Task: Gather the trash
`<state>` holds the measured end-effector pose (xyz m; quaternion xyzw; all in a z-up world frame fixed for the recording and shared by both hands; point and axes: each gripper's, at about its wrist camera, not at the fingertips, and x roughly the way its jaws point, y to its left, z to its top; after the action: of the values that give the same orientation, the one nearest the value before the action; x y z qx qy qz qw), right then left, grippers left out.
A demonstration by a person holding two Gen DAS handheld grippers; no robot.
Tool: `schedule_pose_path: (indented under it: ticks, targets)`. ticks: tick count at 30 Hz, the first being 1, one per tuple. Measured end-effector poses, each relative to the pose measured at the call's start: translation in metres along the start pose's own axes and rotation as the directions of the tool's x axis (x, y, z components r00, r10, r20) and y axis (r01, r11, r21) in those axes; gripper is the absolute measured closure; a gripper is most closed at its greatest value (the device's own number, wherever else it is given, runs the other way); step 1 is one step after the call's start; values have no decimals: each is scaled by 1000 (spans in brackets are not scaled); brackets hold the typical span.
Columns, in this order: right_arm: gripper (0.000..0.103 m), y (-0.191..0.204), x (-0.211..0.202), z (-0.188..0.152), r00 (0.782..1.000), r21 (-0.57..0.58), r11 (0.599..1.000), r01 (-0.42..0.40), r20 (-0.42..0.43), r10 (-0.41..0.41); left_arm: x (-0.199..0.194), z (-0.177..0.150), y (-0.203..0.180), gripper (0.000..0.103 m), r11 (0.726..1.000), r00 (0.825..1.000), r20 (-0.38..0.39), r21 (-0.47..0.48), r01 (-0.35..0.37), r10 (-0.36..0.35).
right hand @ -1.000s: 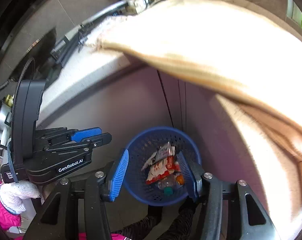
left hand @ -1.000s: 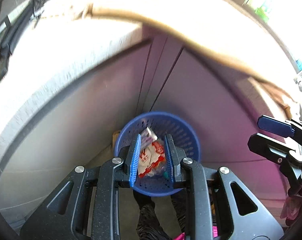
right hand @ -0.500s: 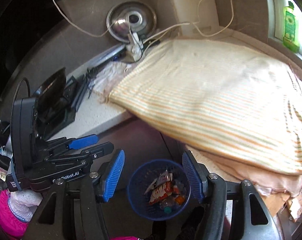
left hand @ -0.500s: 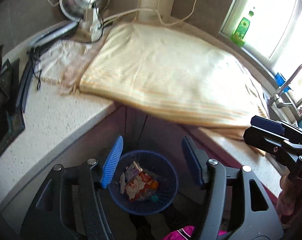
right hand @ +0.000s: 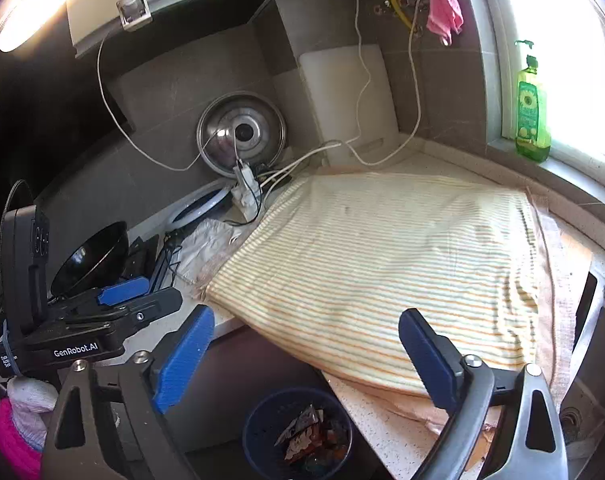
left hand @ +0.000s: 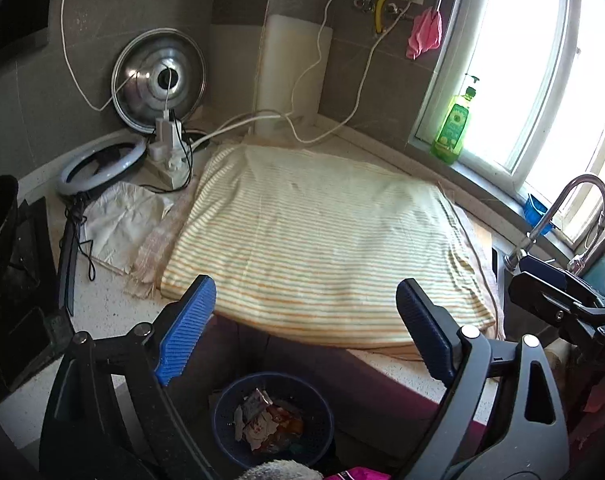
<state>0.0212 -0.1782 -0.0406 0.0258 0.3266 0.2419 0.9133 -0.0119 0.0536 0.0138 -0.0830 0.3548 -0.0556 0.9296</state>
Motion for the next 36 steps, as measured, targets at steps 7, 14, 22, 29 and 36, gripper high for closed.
schedule_pose_path:
  ticks: [7,14,22,29,36]
  targets:
    - [0,-15,-26,19,996,55,998,17,86,-21,-14,20,-14,1,999,998,56,31,-14,12]
    - [0,-21,-34,24,993,72,997,21,112,-29,-13,23,-22,1,1000,998,58,28,-6,4]
    - [0,-25,-29,24,994,85,996,21,107,-30,-6,25,-25,1,998,998,21,32,-54,53]
    - [0,-27,-25,27,994,94,996,11,108,-21,-3,28,-25,1,997,998,12,39,-63,62]
    - [0,-25,-21,30,994,87,996,1,106,-10,-4,30,-25,1,997,998,18,32,-67,67]
